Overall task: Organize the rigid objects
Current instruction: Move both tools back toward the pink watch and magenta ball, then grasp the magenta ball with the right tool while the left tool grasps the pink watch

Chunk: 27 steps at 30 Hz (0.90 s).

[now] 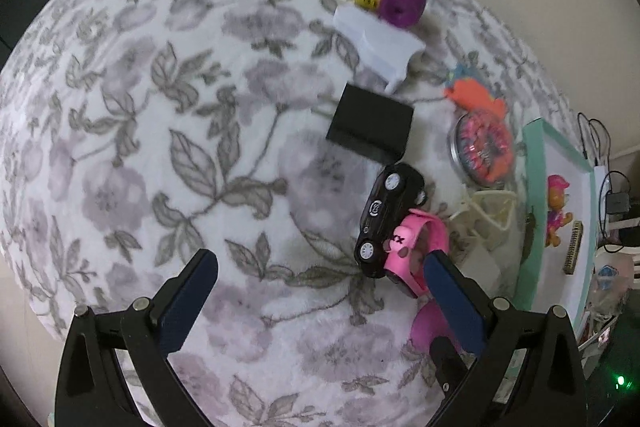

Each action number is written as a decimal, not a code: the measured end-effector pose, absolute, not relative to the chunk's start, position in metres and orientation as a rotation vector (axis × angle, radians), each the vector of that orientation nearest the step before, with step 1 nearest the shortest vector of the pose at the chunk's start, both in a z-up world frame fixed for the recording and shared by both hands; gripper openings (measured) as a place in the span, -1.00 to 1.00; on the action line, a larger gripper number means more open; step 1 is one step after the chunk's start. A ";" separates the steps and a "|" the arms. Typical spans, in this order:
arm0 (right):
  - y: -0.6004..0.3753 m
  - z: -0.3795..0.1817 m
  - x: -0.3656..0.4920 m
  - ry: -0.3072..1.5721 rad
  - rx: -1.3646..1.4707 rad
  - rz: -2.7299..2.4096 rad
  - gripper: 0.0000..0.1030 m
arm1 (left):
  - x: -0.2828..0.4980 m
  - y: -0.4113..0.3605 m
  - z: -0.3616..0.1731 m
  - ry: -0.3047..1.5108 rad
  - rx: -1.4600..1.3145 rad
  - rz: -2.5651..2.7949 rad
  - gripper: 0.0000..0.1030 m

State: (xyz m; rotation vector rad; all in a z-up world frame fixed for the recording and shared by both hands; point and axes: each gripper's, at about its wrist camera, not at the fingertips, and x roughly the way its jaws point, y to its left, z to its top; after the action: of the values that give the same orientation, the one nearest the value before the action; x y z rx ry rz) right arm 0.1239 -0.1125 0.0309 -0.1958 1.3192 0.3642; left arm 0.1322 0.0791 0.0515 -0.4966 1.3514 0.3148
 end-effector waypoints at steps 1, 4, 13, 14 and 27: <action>-0.112 0.028 0.124 1.327 -0.196 0.367 1.00 | 0.133 0.079 0.047 1.362 -0.502 0.314 0.99; -0.112 0.022 0.125 1.341 -0.200 0.373 1.00 | 0.137 0.079 0.038 1.385 -0.514 0.304 0.99; -0.104 0.004 0.126 1.366 -0.236 0.373 1.00 | 0.157 0.057 0.029 1.378 -0.456 0.274 0.99; -0.104 0.003 0.126 1.369 -0.237 0.373 1.00 | 0.158 0.055 0.026 1.384 -0.452 0.273 0.99; -0.086 -0.024 0.121 1.374 -0.284 0.364 1.00 | 0.155 0.054 -0.005 1.473 -0.427 0.362 0.99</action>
State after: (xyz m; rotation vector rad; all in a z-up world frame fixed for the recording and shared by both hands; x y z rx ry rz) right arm 0.1205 -0.0864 -0.0243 -0.2843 1.3737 0.3638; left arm 0.1547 0.0544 -0.0054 -0.4266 1.4730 0.3619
